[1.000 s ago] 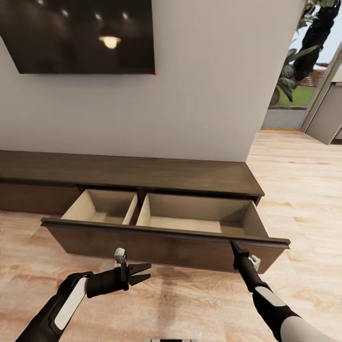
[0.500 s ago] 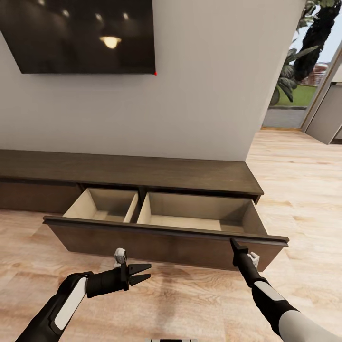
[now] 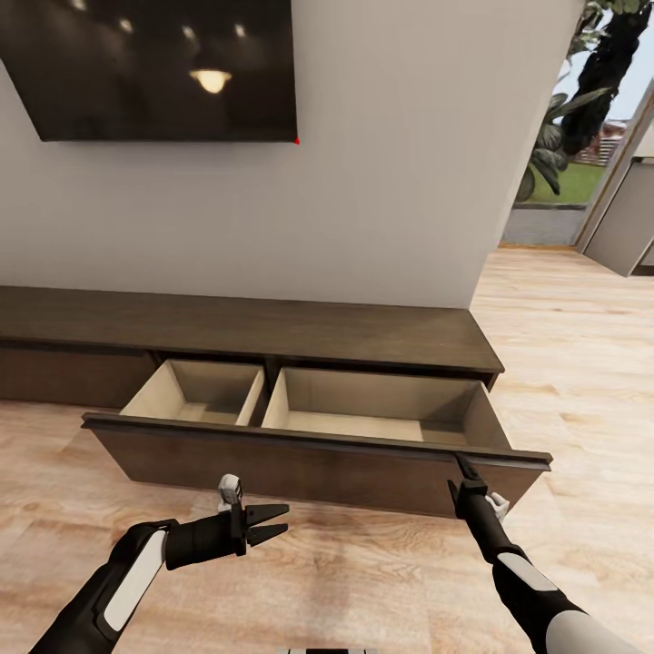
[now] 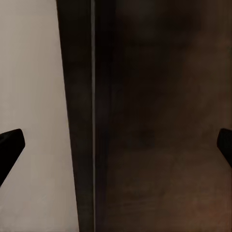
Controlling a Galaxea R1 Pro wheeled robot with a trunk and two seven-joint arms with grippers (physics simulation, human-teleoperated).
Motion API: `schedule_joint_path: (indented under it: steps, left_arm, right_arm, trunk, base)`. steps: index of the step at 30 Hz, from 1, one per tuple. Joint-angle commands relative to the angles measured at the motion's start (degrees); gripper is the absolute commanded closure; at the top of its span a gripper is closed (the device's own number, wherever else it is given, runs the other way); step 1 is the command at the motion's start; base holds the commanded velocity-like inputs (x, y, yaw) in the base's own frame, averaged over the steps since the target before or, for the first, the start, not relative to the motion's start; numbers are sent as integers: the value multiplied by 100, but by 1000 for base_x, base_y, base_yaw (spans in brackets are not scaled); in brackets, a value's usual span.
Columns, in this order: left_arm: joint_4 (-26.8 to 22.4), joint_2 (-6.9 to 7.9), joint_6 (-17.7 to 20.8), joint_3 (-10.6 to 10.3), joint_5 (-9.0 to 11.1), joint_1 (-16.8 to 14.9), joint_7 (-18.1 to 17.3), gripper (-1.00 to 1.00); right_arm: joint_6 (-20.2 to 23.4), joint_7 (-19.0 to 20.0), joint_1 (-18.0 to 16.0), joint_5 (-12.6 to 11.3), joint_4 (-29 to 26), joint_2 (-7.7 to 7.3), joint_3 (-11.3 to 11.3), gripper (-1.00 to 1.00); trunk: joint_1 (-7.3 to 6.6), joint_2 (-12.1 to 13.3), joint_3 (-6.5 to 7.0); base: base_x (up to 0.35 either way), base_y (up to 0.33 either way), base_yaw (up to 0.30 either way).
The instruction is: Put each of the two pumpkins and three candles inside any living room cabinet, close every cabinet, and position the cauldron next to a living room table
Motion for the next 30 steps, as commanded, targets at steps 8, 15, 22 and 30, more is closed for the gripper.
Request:
schedule_joint_path:
  steps: [8, 15, 22, 30]
  left_arm:
    - [1, -2, 24, -9, 15, -3, -8, -100]
    - [1, -4, 24, -9, 15, -3, -8, -100]
    - [1, 0, 24, -4, 22, -3, -8, -100]
    - [-4, -2, 26, 30, 32, -3, 0, -100]
  right_arm:
    - [49, 23, -4, -61, 5, -1, 24, -100]
    - [291, -222, -4, -35, 8, -13, 77, -100]
    - [1829, -300, -4, -15, 5, -22, 117, -100]
    - [2901, -272, 25, 188, 70, -133, 134, -100]
  trunk:
    - [-1, -2, -5]
    - [-1, -2, -5]
    - [-1, -2, -5]
    - [-4, -1, 18]
  base:
    - [0, 0, 0]
    - [-78, 0, 0]
    - [-20, 0, 0]
    - [-15, 0, 0]
